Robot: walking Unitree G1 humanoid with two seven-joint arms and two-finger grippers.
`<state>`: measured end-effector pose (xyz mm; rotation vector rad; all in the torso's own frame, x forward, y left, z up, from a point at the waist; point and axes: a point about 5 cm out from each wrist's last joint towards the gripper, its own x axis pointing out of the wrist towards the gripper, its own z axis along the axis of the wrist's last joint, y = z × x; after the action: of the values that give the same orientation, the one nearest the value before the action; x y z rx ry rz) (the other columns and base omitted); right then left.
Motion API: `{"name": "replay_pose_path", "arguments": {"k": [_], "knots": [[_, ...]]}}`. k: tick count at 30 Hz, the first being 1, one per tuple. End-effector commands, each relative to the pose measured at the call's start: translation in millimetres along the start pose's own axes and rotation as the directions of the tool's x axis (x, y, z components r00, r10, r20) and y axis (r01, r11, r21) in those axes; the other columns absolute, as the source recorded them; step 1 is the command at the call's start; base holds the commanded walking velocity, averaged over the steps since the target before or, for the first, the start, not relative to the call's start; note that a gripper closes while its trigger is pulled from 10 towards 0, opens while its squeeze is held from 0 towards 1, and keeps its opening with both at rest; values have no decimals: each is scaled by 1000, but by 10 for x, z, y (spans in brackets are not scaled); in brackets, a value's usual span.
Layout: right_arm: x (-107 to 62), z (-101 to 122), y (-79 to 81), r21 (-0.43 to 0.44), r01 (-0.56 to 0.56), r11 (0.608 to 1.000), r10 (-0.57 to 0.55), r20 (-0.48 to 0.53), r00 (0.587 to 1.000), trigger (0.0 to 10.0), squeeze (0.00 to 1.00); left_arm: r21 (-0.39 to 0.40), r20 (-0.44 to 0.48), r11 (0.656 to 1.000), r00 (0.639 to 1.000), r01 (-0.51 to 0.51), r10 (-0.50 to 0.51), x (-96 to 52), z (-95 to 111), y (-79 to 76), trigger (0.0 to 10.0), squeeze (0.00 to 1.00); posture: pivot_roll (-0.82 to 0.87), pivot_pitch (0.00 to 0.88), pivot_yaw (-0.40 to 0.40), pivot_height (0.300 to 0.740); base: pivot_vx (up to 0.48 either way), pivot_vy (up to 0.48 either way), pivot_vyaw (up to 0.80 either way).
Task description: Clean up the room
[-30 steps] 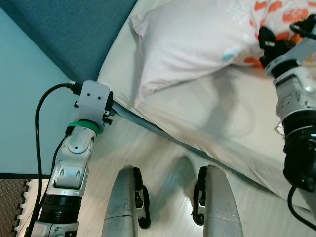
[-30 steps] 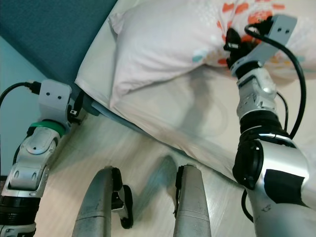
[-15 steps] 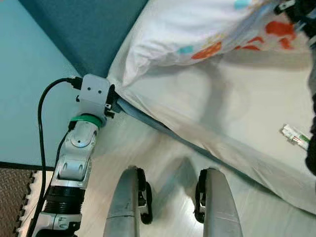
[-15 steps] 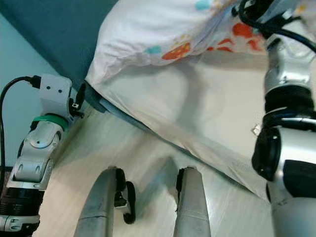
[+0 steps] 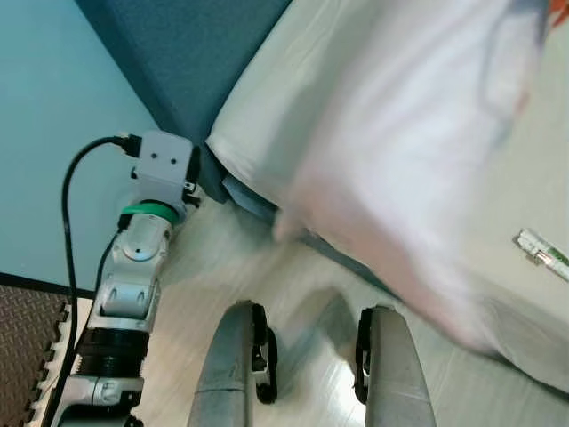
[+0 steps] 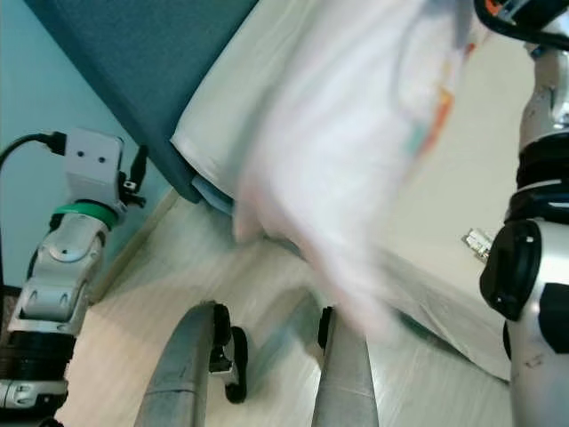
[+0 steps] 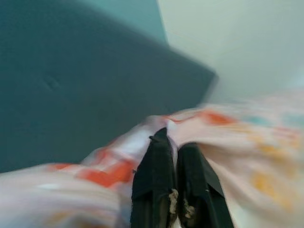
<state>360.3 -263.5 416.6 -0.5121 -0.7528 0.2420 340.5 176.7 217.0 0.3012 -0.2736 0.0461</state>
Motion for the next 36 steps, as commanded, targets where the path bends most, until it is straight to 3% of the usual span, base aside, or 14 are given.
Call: {"name": "replay_pose_path", "arguments": {"k": [1,6,9,13,15,16,17,18,21,24,28,32,35,36], "knots": [[-79,-275,118,0,56,998,-56,-117,992,0,0,-9,4,1000,1000,13,-13,-23,-18,-8,10000,0,-15,233,126,620,0,0,0],[-174,-586,303,35,158,987,-144,-255,956,0,0,-4,29,1000,999,24,-24,-30,45,-35,10000,0,-1,234,128,620,0,0,0],[-270,-791,370,61,358,932,-313,-368,876,0,0,1,29,1000,999,28,-28,-55,51,-20,10000,0,22,239,137,620,0,0,0],[-309,-883,439,107,437,893,-358,-421,834,0,0,5,25,1000,999,31,-31,-67,43,-18,10000,0,30,242,140,620,0,0,0],[-309,-883,439,107,437,893,-358,-421,834,0,0,5,25,1000,999,31,-31,-67,43,-18,10000,0,30,242,140,620,0,0,0],[-303,-922,519,145,446,883,-346,-440,829,2431,0,6,24,999,999,33,-33,-68,41,-22,10000,0,31,243,142,620,0,0,0],[-293,-962,622,174,437,883,-320,-458,830,10000,0,7,24,999,999,36,-36,-67,43,-27,10000,0,33,247,144,620,0,0,0],[-293,-962,622,174,437,883,-320,-458,830,10000,0,7,24,999,999,36,-36,-67,43,-27,10000,0,33,247,144,620,0,0,0],[-308,-1057,866,236,421,876,-267,-490,830,10000,0,12,21,999,999,44,-44,-77,46,-41,10000,0,39,254,145,620,0,0,0],[-363,-1090,883,235,441,866,-287,-489,824,10000,0,13,17,999,999,46,-47,-103,44,-47,10000,0,39,259,143,620,0,0,0],[-461,-1091,778,245,490,837,-349,-451,821,10000,0,8,9,999,999,52,-52,-129,32,-63,10000,0,36,262,143,620,0,0,0],[-718,-1108,580,193,563,804,-460,-399,794,10000,0,-2,-2,998,998,67,-67,-164,9,-109,10000,0,24,266,143,620,0,0,0],[-793,-1109,535,176,577,798,-484,-383,787,10000,0,-5,-5,998,998,70,-70,-174,4,-121,10000,0,22,267,142,620,0,0,0],[-917,-1105,475,142,583,800,-508,-357,784,10000,0,-8,-7,997,997,74,-74,-185,-2,-134,10000,0,17,269,145,620,0,0,0]]}}
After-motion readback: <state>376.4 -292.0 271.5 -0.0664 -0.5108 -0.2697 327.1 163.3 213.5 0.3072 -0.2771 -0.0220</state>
